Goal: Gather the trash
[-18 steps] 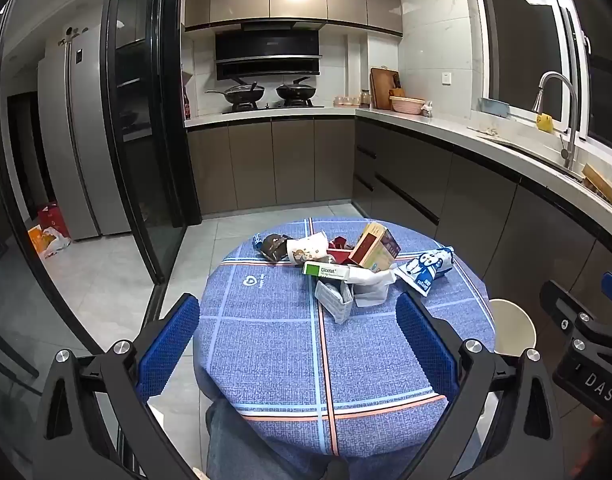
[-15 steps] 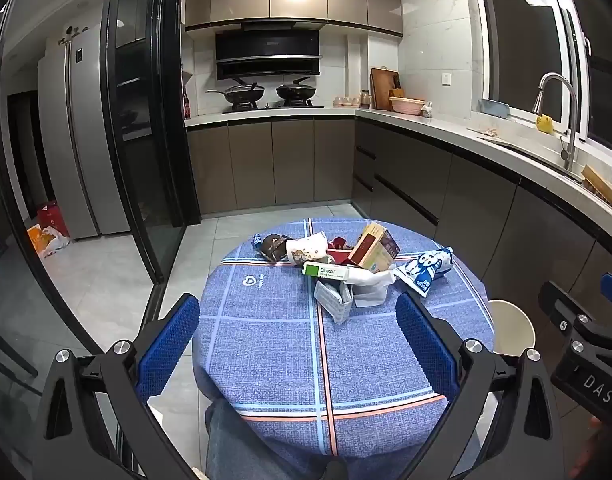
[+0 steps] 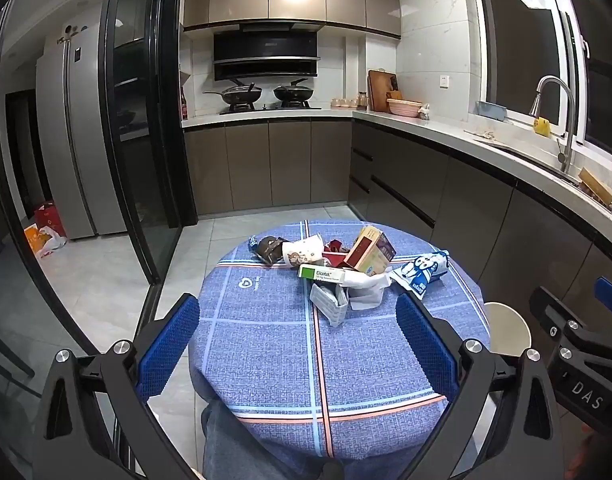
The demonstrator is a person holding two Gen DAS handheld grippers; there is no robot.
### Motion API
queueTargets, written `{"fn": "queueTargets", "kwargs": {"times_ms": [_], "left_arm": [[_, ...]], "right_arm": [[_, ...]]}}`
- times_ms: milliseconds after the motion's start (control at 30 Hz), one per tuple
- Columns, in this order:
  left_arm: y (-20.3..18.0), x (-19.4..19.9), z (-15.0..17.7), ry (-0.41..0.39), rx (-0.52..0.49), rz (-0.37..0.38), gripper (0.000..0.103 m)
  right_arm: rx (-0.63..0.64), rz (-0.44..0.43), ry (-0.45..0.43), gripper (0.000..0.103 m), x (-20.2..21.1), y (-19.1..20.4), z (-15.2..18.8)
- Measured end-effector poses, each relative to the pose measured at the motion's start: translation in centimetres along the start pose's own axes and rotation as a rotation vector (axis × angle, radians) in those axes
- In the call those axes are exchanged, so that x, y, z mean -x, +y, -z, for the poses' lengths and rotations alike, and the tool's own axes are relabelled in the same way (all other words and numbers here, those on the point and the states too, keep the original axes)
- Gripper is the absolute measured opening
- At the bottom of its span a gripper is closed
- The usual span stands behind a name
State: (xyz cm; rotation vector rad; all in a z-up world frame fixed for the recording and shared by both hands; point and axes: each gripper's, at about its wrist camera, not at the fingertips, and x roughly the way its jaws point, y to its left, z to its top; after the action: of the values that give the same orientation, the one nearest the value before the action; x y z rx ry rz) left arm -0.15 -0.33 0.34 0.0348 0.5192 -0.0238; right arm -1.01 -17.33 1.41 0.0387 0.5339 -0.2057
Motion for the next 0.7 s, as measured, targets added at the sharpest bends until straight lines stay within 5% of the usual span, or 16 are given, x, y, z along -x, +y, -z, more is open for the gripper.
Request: {"fn": "queueTargets", "kwargs": {"times_ms": [700], "left_arm": [[0.03, 0.48, -0.5, -0.003, 0.0, 0.001, 0.095]], "right_arm": [[-0.005, 0.001, -0.003, 0.1, -0.04, -0.04, -0.02]]}}
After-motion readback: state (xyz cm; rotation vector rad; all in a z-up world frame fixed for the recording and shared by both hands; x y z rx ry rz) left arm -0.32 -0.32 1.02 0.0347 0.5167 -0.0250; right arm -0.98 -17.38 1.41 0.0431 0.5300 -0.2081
